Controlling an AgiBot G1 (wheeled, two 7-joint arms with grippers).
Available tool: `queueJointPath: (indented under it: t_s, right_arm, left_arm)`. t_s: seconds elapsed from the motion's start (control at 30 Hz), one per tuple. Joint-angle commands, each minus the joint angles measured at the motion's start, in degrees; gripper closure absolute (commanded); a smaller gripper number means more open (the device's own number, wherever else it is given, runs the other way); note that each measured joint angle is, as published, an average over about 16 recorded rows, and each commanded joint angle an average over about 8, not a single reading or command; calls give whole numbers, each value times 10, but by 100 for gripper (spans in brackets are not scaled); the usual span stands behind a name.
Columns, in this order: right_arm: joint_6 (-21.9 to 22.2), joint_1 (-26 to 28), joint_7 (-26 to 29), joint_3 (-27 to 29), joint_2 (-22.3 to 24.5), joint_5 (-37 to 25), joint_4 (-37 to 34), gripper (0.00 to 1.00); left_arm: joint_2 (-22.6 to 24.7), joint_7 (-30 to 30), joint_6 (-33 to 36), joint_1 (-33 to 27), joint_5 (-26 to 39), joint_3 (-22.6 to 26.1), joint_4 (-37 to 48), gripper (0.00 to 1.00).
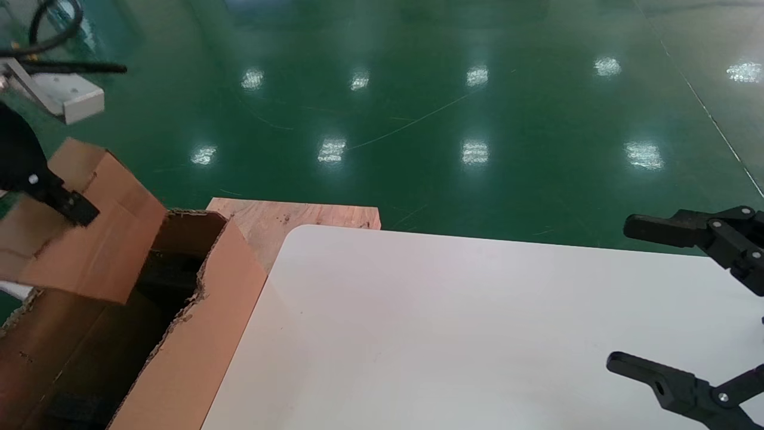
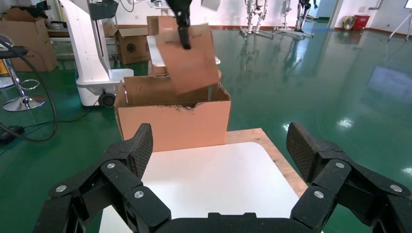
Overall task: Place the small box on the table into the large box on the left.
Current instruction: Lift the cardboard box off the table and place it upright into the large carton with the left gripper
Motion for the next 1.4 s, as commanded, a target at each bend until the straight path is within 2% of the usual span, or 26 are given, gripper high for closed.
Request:
queueJointPath:
  t_s: [0.03, 0.33, 0.6, 0.87, 1.2, 1.4]
  right_arm:
    - [0, 0, 0, 0, 0, 0, 0, 0]
    - [0, 0, 0, 0, 0, 0, 0, 0]
    - [0, 0, 0, 0, 0, 0, 0, 0]
    - [0, 0, 0, 0, 0, 0, 0, 0]
    - [0, 0, 0, 0, 0, 0, 0, 0]
    - [0, 0, 0, 0, 0, 0, 0, 0]
  left_arm:
    - [-2, -5, -5, 6, -13, 10, -1, 100]
    - [-20, 6, -44, 72, -44, 22, -2, 100]
    - [-40, 8, -72, 113, -46, 33, 8, 100]
    - [-59, 22, -86, 133, -42, 42, 32, 100]
    - [-111, 82, -153, 140, -7, 43, 34, 100]
    - [-129, 96, -162, 146, 3, 50, 45, 100]
